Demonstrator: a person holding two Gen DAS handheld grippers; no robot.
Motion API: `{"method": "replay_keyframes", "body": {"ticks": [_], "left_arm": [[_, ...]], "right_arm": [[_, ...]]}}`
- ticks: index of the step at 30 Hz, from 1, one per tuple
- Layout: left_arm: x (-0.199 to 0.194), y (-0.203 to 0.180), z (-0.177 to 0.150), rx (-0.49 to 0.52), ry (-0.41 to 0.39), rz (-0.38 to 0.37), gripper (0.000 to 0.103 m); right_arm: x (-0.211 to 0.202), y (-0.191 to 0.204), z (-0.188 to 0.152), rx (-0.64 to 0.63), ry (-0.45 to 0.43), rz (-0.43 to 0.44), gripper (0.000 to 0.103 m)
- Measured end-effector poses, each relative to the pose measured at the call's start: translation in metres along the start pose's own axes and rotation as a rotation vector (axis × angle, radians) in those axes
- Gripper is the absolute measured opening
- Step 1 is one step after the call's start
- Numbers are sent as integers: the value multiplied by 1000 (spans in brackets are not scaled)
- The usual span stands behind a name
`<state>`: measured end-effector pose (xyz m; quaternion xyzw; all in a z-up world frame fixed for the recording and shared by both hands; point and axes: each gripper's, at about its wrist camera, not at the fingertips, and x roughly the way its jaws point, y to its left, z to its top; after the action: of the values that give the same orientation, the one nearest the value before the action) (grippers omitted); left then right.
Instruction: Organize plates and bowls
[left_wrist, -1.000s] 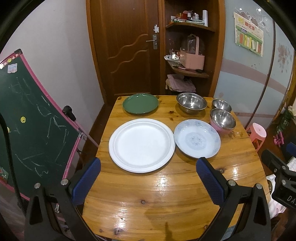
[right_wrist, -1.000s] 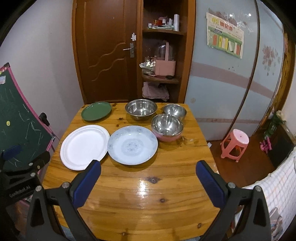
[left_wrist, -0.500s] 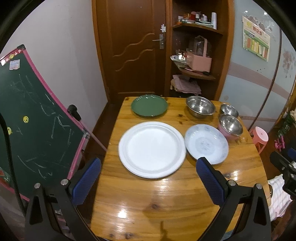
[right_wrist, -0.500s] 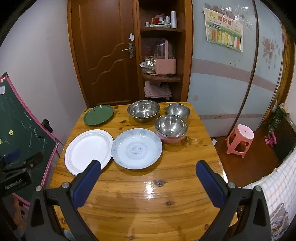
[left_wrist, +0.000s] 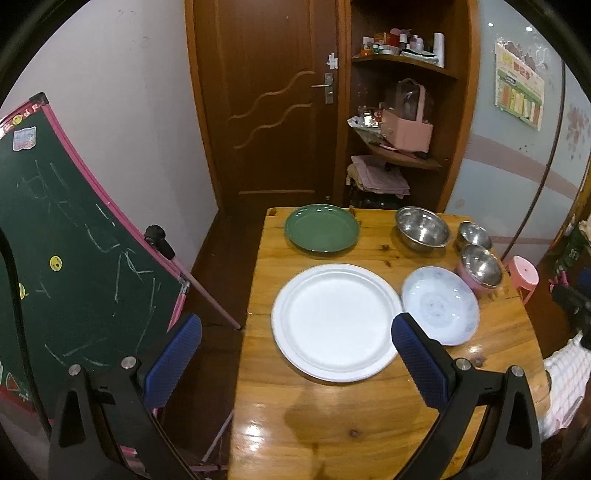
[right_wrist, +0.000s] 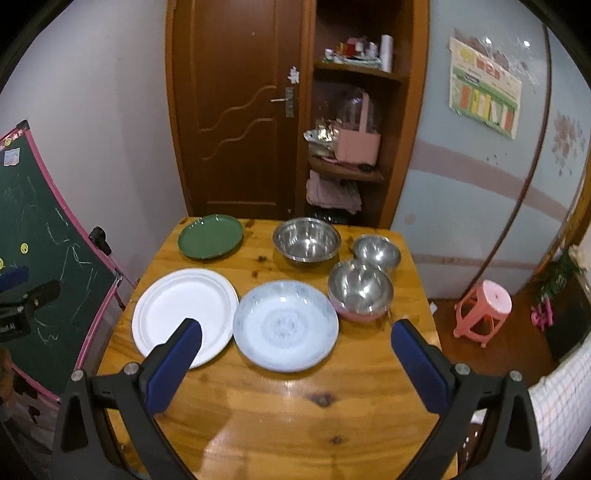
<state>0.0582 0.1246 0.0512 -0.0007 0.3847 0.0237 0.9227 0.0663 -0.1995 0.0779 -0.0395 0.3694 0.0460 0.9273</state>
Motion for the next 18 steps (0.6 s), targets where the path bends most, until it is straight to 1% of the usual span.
{"method": "replay_keyframes", "body": {"ticks": [3,5,7,11,13,15,16,18], "left_arm": [[20,8,4,-8,28,19,102],[37,13,5,-14,60,32,102],[55,19,5,-25,85,33,102],[95,31,2,-44,149,30,102],[112,36,-2,-49,183,46,102],[134,42,-6,-45,216,72,102],[142,43,-6,-43,228,81,102],[158,48,-8,-42,254,85,102]], "right_arm": [[10,8,13,-23,2,13,103],[20,17,21,-53,-2,5,103],[30,25,29,-86,-5,7,103],[59,41,42,-133,20,58,103],[77,48,47,-150,42,73,102],[96,54,52,-171,72,98,97],[106,57,55,-180,87,104,93],[130,64,57,-197,136,128,91]]}}
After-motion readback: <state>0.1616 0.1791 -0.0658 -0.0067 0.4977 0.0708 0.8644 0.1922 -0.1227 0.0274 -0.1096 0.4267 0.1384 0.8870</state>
